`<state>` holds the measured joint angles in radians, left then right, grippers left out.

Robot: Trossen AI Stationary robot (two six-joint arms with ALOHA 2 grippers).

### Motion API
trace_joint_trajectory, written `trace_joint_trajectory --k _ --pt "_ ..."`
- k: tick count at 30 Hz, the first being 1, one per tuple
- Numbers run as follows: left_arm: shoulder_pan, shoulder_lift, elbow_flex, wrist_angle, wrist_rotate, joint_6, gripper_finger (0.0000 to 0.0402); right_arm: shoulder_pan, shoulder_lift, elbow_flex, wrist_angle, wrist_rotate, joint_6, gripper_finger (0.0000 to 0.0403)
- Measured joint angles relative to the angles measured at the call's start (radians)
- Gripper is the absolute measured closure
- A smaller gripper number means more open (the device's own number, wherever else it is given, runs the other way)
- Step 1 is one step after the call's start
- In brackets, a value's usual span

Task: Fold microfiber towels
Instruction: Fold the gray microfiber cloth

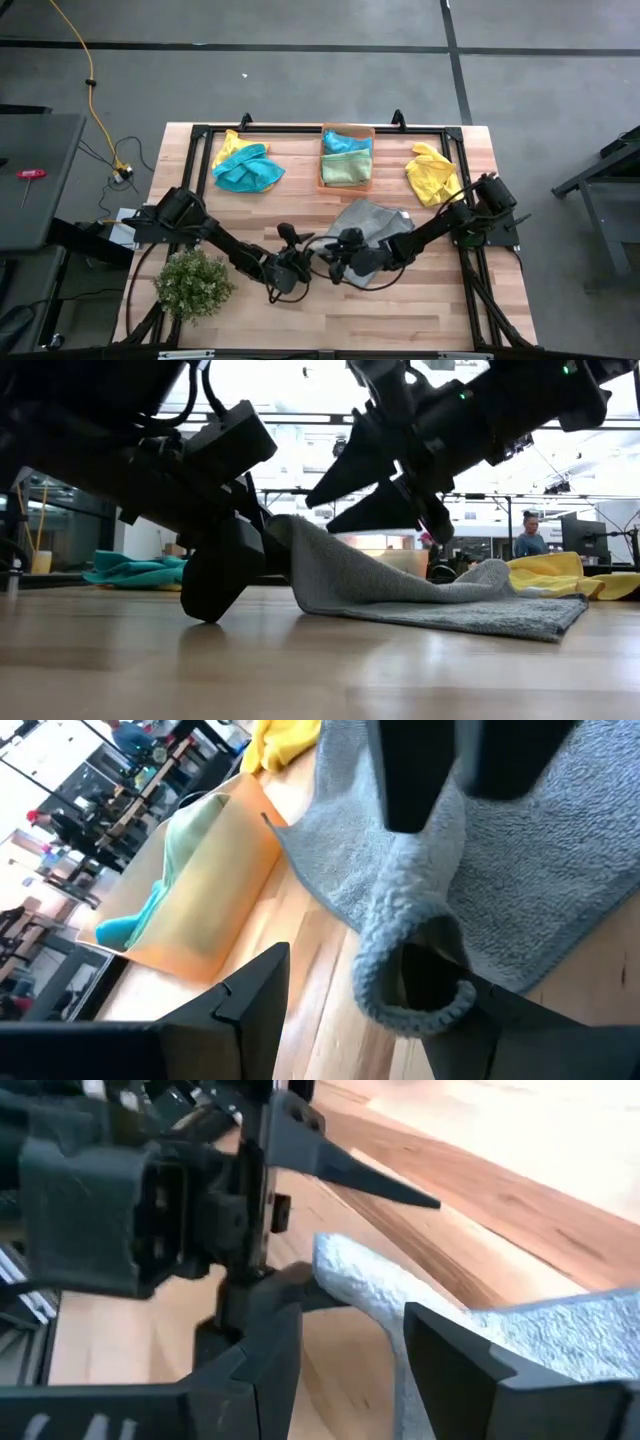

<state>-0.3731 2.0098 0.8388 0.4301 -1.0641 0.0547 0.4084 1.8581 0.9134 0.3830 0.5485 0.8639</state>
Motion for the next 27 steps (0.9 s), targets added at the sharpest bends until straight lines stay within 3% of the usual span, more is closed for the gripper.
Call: trace_joint_trajectory --k 13,20,27 --pt "-0.045 -0.028 -0.002 -0.102 -0.053 0.005 0.0215 0.0 -0.002 0.001 -0.021 -0.001 -0.016 0.0233" --pt "-0.064 -0.106 -0.003 -0.266 0.004 -0.154 0.0215 -0.002 -0.002 0.001 -0.04 0.0 -0.018 0.0233" --pt "-0.02 -0.106 -0.003 -0.252 0.099 -0.246 0.0216 -0.002 -0.002 0.001 -0.043 0.0 -0.016 0.0233"
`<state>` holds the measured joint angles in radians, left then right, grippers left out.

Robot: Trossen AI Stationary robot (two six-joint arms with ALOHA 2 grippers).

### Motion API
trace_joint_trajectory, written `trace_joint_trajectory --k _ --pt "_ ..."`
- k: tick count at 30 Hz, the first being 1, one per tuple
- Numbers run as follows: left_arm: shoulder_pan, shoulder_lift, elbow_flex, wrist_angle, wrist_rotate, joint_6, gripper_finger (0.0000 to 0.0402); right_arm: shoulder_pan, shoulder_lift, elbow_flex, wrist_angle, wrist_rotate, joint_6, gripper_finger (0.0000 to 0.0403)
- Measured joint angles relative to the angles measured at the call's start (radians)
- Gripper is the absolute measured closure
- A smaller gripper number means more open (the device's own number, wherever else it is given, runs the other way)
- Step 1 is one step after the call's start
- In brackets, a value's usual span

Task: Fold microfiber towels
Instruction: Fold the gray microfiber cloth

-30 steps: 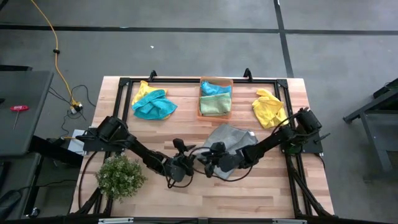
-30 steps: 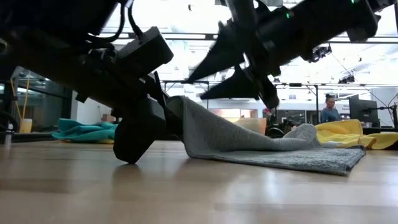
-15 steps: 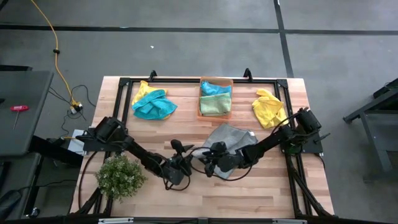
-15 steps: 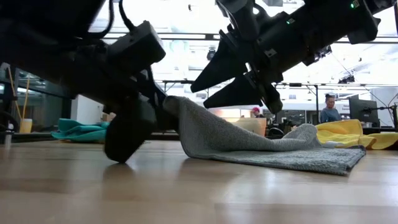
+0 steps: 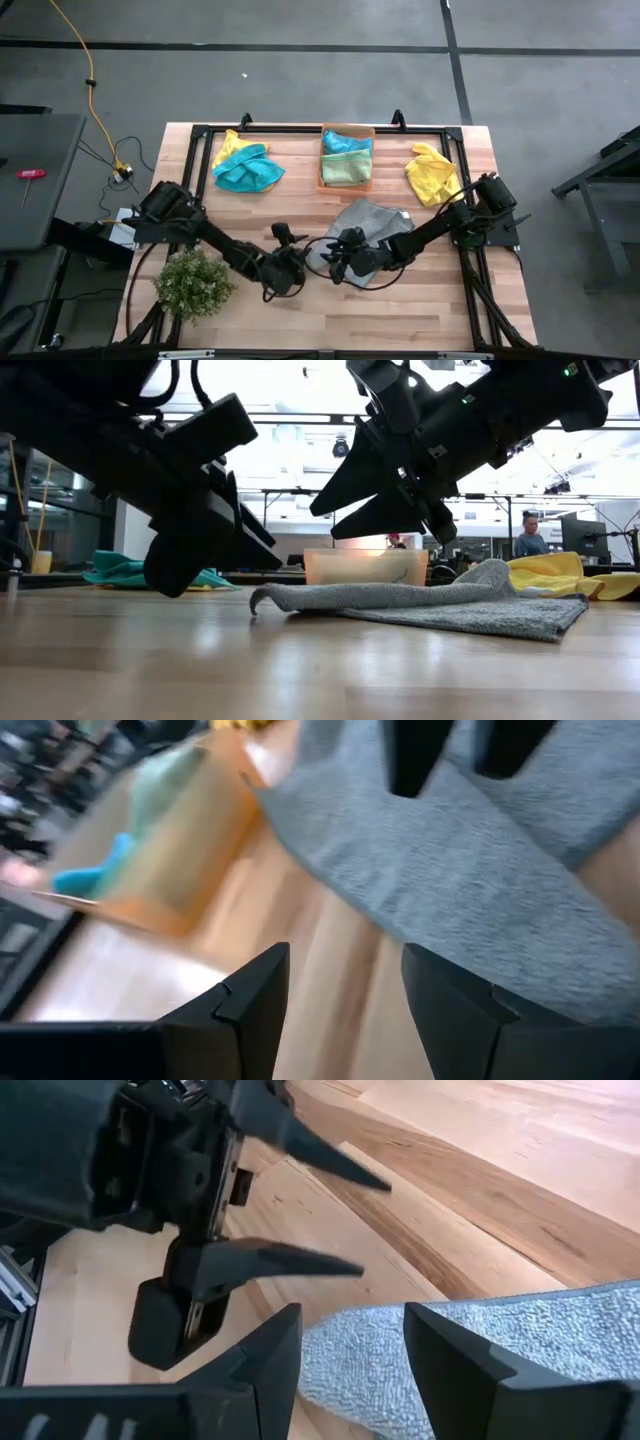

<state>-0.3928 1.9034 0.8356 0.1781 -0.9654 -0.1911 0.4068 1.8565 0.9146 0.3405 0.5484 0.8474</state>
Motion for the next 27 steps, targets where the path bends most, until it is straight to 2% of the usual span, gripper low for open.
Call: trace_joint_trajectory --k 3,8,11,13,15,18,22,27 --pt "0.008 0.0 0.0 -0.011 0.071 0.004 0.0216 0.0 0.0 0.0 -0.003 0.0 -0.006 0.0233" --pt "-0.005 -0.008 0.0 -0.127 0.085 0.017 0.0216 0.0 -0.008 0.0 -0.04 0.0 -0.018 0.0233" --pt "-0.028 -0.033 0.002 -0.237 0.116 -0.051 0.0216 0.0 -0.038 0.0 -0.1 0.003 -0.009 0.0233" --pt "-0.042 -0.048 0.001 -0.296 0.176 -0.129 0.0216 0.001 -0.059 0.0 -0.121 0.021 -0.01 0.0233" --pt "-0.052 -0.052 0.001 -0.282 0.256 -0.205 0.0216 0.006 -0.076 0.0 -0.133 0.043 -0.011 0.0233" --pt "-0.062 -0.04 0.002 -0.173 0.36 -0.266 0.0216 0.008 -0.087 0.0 -0.139 0.056 -0.017 0.0233" --pt "-0.076 -0.001 0.002 -0.044 0.365 -0.269 0.0216 0.008 -0.09 0.0 -0.147 0.055 -0.017 0.0233" --pt "-0.067 0.019 0.003 -0.029 0.304 -0.312 0.0216 0.007 -0.09 0.0 -0.158 0.058 -0.013 0.0233"
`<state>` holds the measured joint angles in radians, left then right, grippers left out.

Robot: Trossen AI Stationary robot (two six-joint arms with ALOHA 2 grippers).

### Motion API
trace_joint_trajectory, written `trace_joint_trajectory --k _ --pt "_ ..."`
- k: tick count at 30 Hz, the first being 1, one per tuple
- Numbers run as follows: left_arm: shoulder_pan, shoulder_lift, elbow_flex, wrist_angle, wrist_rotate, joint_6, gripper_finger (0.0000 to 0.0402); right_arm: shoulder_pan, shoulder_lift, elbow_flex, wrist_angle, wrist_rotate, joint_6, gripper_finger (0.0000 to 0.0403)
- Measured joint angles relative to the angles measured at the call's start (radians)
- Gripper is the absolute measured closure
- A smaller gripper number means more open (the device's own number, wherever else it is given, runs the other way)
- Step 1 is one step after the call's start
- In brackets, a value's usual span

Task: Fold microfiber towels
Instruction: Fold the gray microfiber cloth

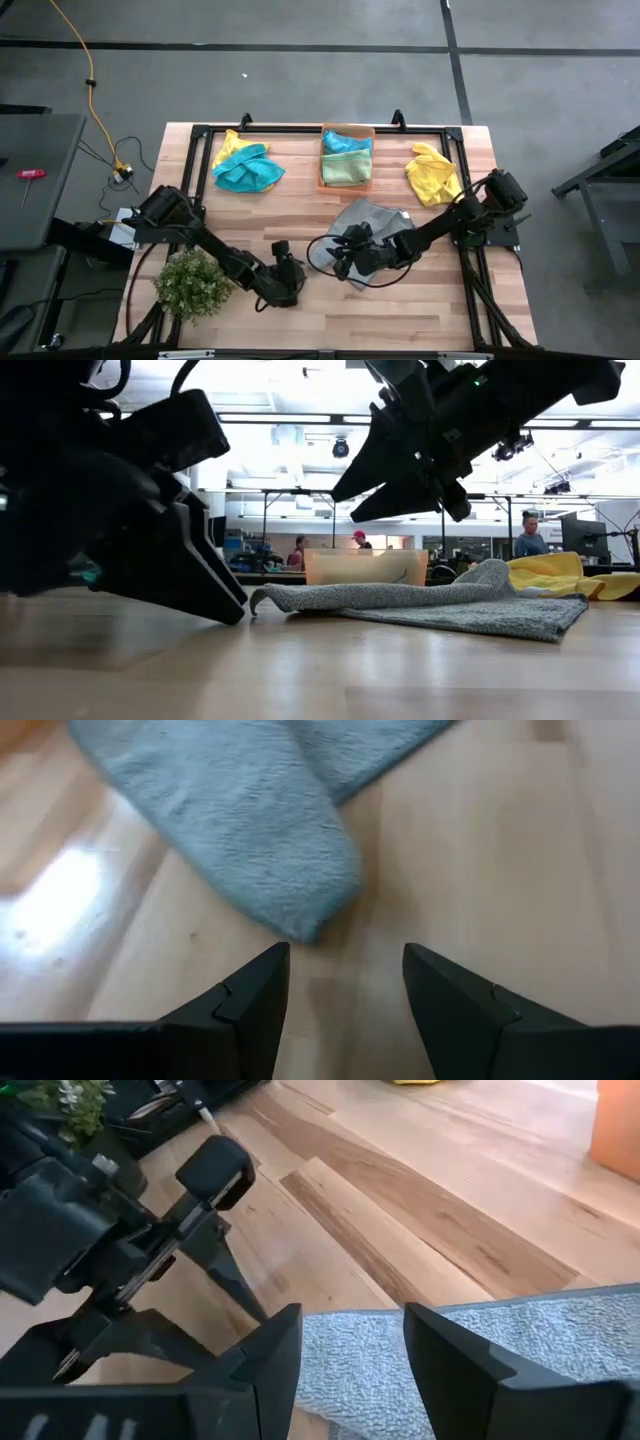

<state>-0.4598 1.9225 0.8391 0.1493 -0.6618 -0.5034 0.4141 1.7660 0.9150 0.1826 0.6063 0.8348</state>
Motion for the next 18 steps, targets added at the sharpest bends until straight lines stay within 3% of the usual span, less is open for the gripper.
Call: trace_joint_trajectory --k 6,12,18 --pt "0.014 0.002 -0.002 0.006 -0.147 0.006 0.0216 0.0 0.0 0.0 -0.001 0.003 0.002 0.0233" --pt "0.037 0.002 -0.002 0.005 -0.087 0.008 0.0216 0.0 0.0 0.0 -0.003 0.003 0.002 0.0233" --pt "0.043 0.002 -0.002 0.005 -0.115 0.009 0.0219 0.0 0.0 0.0 -0.003 0.003 0.002 0.0233"
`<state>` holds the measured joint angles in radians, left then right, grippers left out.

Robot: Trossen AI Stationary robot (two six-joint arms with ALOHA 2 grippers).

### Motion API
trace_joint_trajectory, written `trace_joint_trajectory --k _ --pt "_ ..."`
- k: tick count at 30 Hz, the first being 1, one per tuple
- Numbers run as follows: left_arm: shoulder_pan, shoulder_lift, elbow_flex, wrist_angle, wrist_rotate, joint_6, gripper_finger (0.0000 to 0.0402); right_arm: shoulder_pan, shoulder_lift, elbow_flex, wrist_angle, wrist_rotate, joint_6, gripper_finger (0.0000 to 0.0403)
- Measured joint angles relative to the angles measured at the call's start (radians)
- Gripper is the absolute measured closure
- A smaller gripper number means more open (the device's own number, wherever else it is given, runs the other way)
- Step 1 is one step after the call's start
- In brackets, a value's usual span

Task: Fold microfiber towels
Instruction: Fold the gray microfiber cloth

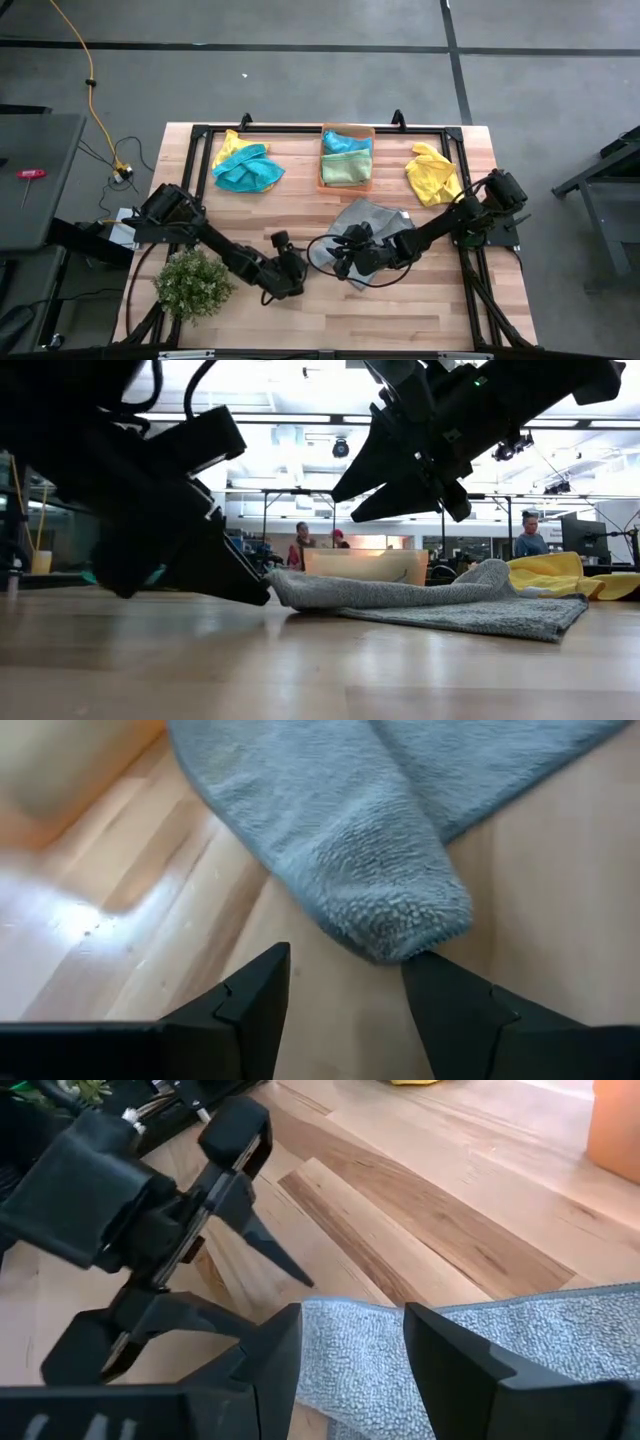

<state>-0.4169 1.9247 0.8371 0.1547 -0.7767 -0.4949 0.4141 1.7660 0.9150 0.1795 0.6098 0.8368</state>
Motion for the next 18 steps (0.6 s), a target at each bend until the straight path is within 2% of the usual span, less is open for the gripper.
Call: trace_joint_trajectory --k 5,8,15,18 --pt "0.006 0.0 0.0 0.0 -0.01 0.001 0.0247 0.0 0.0 0.0 0.0 0.0 0.0 0.0233" --pt "0.004 0.0 0.0 0.002 -0.012 0.027 0.0277 0.0 0.0 0.0 0.0 0.0 0.0 0.0233" --pt "-0.004 0.0 0.0 0.046 -0.021 0.11 0.0391 0.0 -0.003 0.0 -0.007 -0.022 -0.025 0.0233" --pt "-0.004 0.0 0.0 0.052 -0.02 0.131 0.0392 0.001 -0.008 0.0 -0.001 -0.062 -0.061 0.0233"
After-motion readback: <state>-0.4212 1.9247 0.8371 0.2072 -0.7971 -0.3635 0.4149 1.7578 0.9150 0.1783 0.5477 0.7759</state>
